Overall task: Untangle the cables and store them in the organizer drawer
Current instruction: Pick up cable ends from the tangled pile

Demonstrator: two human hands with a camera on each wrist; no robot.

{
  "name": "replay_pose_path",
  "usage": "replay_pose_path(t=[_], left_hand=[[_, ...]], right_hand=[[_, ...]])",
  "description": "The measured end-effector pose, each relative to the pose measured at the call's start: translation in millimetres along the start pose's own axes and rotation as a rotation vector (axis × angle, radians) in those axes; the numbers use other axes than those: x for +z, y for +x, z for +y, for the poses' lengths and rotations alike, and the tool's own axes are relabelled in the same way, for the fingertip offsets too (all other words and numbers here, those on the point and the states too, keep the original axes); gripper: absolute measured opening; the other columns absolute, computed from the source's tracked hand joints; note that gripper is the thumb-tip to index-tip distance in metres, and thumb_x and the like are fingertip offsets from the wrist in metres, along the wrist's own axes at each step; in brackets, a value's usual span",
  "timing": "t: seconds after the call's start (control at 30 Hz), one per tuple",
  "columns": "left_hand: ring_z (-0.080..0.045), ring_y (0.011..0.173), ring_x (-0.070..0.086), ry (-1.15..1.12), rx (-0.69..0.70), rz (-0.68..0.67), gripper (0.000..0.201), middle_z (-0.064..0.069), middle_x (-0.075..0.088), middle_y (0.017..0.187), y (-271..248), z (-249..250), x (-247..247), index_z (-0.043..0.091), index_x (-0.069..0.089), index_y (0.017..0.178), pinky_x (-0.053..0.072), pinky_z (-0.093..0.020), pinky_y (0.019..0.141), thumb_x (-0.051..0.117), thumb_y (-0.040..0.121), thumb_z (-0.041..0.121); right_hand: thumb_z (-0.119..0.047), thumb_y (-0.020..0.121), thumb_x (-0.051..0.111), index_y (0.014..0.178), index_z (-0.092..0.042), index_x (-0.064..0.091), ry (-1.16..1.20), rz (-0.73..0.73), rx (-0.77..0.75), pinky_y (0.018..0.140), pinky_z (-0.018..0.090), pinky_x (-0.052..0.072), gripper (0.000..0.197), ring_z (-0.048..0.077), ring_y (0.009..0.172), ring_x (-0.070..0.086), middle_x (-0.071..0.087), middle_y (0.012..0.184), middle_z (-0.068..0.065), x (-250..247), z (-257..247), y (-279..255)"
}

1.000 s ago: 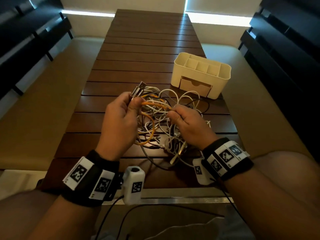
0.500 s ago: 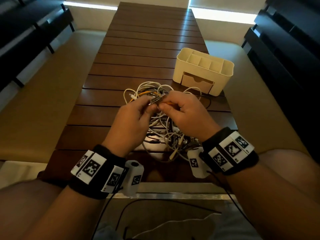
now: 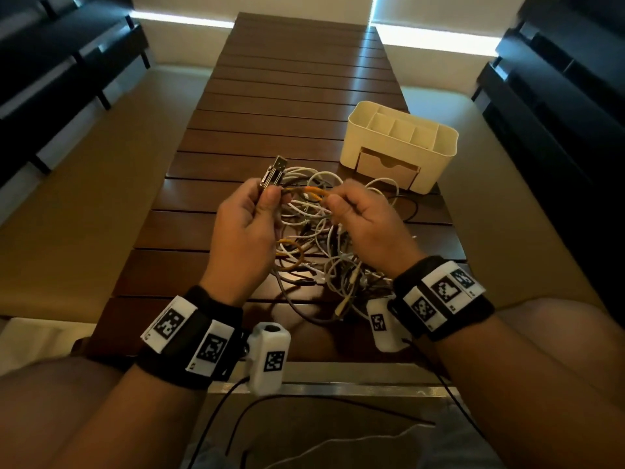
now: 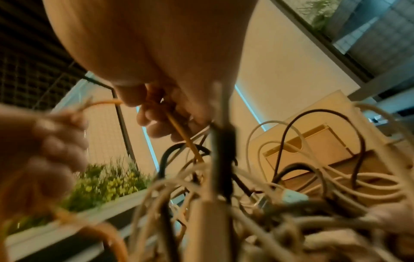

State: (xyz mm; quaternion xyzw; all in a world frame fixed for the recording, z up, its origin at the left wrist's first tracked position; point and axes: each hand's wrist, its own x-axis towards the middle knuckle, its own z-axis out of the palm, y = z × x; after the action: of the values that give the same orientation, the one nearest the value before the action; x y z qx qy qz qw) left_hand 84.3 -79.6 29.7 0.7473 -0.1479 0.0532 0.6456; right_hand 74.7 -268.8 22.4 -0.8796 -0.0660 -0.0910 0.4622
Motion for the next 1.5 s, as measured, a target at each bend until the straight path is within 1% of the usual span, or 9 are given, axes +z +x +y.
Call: replay_pose_path(t=[0.13, 0.37, 0.53, 0.73, 0.83, 1.03, 1.13, 1.33, 1.5], left_hand=[[-0.023, 0.072, 0.066, 0.032, -0.116, -0.128, 0.023, 0.002, 0.069, 0.075, 4, -7, -3, 0.020, 0.067, 0.094, 0.056, -0.057, 0.072, 0.047, 0.105, 0.016], [-0.017, 0.095, 0.065, 0.128, 0.201, -0.007, 0.019, 0.002, 0.069, 0.102, 16, 17, -7, 0.026, 0.064, 0.112, 0.054, -0.035, 0.082, 0.050, 0.103, 0.017], [-0.006, 0.061, 0.050, 0.302, 0.205, -0.150, 0.020, 0.005, 0.055, 0.071, 43, 28, -4, 0.023, 0.057, 0.089, 0.037, -0.018, 0.053, 0.046, 0.106, 0.020], [-0.023, 0.056, 0.046, 0.075, 0.251, 0.074, 0.030, 0.008, 0.048, 0.064, 48, 47, -23, 0.025, 0.054, 0.083, 0.042, -0.038, 0.053, 0.038, 0.107, 0.030], [-0.014, 0.055, 0.043, -0.084, 0.166, 0.127, 0.031, 0.010, 0.046, 0.060, 44, 42, -34, 0.022, 0.055, 0.083, 0.041, -0.038, 0.054, 0.037, 0.108, 0.029], [-0.019, 0.058, 0.044, 0.353, -0.152, -0.028, 0.032, -0.002, 0.049, 0.066, 54, -11, -43, 0.019, 0.056, 0.082, 0.033, -0.031, 0.053, 0.038, 0.108, 0.029], [-0.020, 0.064, 0.054, 0.460, -0.264, -0.101, 0.032, -0.002, 0.058, 0.072, 48, -24, -37, 0.022, 0.054, 0.079, 0.036, -0.031, 0.055, 0.040, 0.107, 0.027], [-0.018, 0.085, 0.061, 0.375, 0.055, 0.044, 0.023, 0.000, 0.066, 0.094, 33, 14, -30, 0.017, 0.062, 0.104, 0.050, -0.040, 0.072, 0.042, 0.105, 0.030], [-0.006, 0.065, 0.053, 0.356, 0.123, -0.169, 0.021, 0.005, 0.057, 0.077, 21, 15, -10, 0.017, 0.054, 0.096, 0.037, -0.022, 0.053, 0.041, 0.106, 0.030]], right_hand=[[-0.023, 0.100, 0.053, 0.099, -0.015, 0.065, 0.055, 0.151, -0.134, 0.070, 0.023, 0.045, 0.014, 0.006, 0.077, 0.052, 0.057, 0.086, -0.007, -18, -23, 12], [-0.016, 0.095, 0.061, 0.099, -0.014, 0.070, -0.210, -0.013, -0.360, 0.068, 0.010, 0.036, 0.009, -0.001, 0.076, 0.047, 0.049, 0.084, -0.018, -20, -37, 32], [-0.018, 0.096, 0.060, 0.096, -0.015, 0.066, -0.209, 0.018, -0.365, 0.066, 0.009, 0.037, 0.007, 0.002, 0.074, 0.049, 0.052, 0.083, -0.013, -23, -51, 42], [-0.022, 0.098, 0.058, 0.105, -0.022, 0.059, -0.356, -0.218, -0.037, 0.076, 0.024, 0.048, 0.008, 0.002, 0.086, 0.055, 0.058, 0.097, -0.011, -6, -9, 34], [-0.021, 0.100, 0.055, 0.096, -0.025, 0.057, -0.416, -0.152, -0.013, 0.070, 0.012, 0.035, 0.006, -0.009, 0.083, 0.048, 0.050, 0.091, -0.018, -16, -6, 43], [-0.022, 0.097, 0.061, 0.089, -0.026, 0.069, 0.067, 0.175, -0.011, 0.073, 0.034, 0.054, 0.011, 0.024, 0.082, 0.064, 0.069, 0.085, 0.001, -35, -36, 53], [-0.013, 0.095, 0.063, 0.089, -0.024, 0.069, 0.193, 0.117, -0.046, 0.075, 0.029, 0.054, 0.014, 0.013, 0.078, 0.061, 0.064, 0.080, -0.009, -29, -47, 45], [-0.016, 0.092, 0.068, 0.106, -0.017, 0.076, -0.203, -0.022, -0.175, 0.068, 0.006, 0.037, 0.016, 0.000, 0.074, 0.045, 0.048, 0.083, -0.006, -5, -27, 41], [-0.010, 0.094, 0.060, 0.096, -0.012, 0.075, -0.327, -0.050, -0.273, 0.066, 0.006, 0.035, 0.015, 0.000, 0.075, 0.044, 0.044, 0.083, -0.011, 5, -34, 44]])
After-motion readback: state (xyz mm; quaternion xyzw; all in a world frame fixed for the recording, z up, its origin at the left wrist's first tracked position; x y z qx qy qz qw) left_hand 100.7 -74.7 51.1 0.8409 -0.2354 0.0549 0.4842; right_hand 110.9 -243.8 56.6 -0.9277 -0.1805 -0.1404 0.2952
